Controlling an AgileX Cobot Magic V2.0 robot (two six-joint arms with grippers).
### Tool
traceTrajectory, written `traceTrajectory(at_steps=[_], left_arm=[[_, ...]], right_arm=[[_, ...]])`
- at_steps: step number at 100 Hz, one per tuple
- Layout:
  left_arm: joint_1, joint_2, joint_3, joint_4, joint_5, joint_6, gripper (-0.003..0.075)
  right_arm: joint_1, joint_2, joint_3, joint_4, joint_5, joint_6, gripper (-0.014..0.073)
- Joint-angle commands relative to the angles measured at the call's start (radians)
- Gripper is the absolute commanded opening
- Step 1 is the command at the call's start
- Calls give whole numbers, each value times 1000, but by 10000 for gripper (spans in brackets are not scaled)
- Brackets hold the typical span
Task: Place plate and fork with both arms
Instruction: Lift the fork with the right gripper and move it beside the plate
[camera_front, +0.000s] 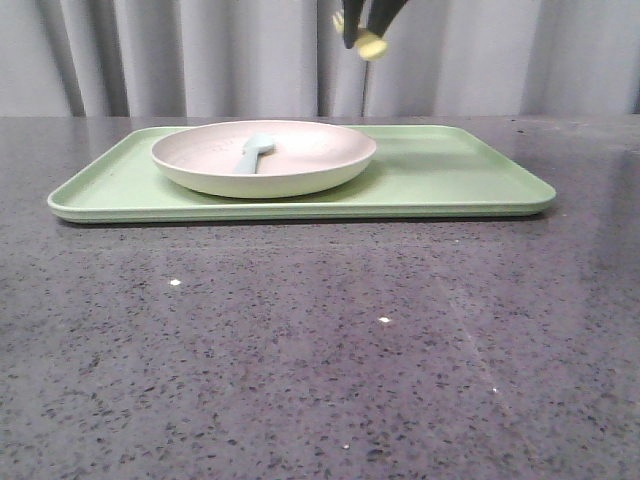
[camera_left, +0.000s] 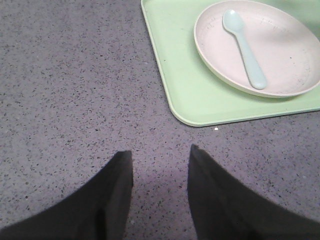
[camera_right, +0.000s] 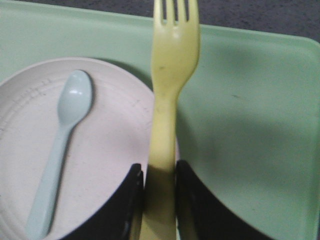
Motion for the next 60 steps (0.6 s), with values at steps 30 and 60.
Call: traceTrajectory(at_steps=[30, 60], left_arm=[[-8, -4, -28, -6, -61, -11, 261], [-8, -4, -28, -6, -61, -11, 261]], right_arm=[[-60, -103, 137, -22, 86, -8, 4], [-60, -50, 179, -9, 78, -7, 4]])
